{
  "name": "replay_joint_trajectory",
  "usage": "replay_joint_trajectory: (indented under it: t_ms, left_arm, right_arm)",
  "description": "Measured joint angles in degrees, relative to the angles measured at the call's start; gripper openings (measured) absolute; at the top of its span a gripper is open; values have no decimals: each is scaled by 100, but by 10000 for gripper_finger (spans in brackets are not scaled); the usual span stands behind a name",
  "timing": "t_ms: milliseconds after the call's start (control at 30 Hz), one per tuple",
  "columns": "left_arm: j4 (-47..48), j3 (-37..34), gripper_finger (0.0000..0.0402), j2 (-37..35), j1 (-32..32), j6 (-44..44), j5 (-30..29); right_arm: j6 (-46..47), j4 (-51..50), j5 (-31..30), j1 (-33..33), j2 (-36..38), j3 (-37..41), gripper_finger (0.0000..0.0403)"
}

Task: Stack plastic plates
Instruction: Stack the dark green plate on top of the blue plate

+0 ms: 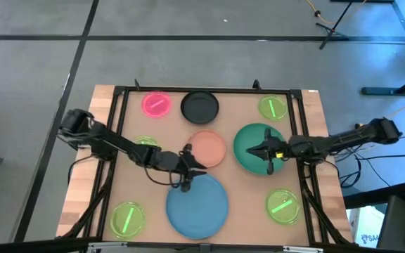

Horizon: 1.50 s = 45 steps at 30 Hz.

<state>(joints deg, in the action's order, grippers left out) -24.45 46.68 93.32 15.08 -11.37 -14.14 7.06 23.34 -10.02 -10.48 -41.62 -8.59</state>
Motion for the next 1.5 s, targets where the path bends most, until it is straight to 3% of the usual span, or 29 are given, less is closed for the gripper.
replay_joint_trajectory:
  t_ms: [267, 467, 800, 1300, 1500]
  left_arm:
    - [376, 1382, 125, 1227, -405, 1255, 136]
    - [1147, 2506, 125, 2233, -679, 2256, 768]
    - [1746, 4213, 125, 3586, -976, 3455, 775]
    - [2339, 4526, 120, 3928, -1284, 3751, 907]
    - [2396, 4526, 46, 3928, -1236, 3757, 914]
  right_arm:
    - [-265, 47, -550, 0, -598, -531, 3]
    - [-261, 53, -549, -2, -589, -591, 3]
    - [-254, 58, -547, 0, -589, -591, 3]
    - [-74, 51, -654, -2, -587, -593, 3]
    - [-95, 53, -702, -2, -588, -593, 3]
